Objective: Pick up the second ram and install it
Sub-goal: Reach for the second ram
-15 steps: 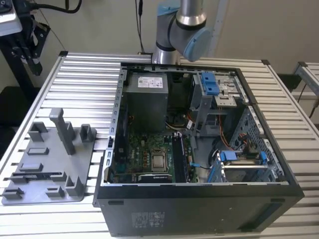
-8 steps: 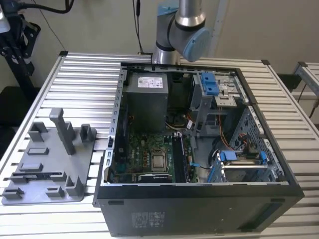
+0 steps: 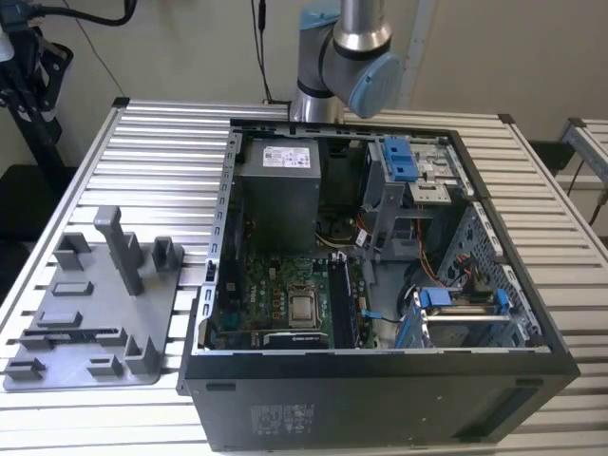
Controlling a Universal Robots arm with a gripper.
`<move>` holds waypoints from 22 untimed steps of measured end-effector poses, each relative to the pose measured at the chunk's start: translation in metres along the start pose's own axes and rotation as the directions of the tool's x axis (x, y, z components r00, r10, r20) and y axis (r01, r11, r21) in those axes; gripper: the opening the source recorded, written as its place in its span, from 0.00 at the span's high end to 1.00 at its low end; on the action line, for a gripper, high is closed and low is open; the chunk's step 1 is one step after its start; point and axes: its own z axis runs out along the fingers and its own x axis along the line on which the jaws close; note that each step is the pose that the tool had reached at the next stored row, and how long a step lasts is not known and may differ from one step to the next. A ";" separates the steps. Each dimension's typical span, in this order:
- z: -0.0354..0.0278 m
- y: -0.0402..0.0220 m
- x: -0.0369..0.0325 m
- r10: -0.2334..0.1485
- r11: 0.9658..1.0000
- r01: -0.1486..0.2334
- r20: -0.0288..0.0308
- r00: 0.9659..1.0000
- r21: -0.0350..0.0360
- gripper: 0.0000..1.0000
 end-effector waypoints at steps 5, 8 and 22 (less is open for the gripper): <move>-0.0007 -0.0101 0.0000 0.000 1.000 0.000 0.000 1.000 0.000 0.89; -0.0011 -0.0175 0.0000 0.000 1.000 0.000 0.000 1.000 0.000 0.89; -0.0038 -0.0600 0.0003 0.000 1.000 0.000 0.000 1.000 0.000 0.89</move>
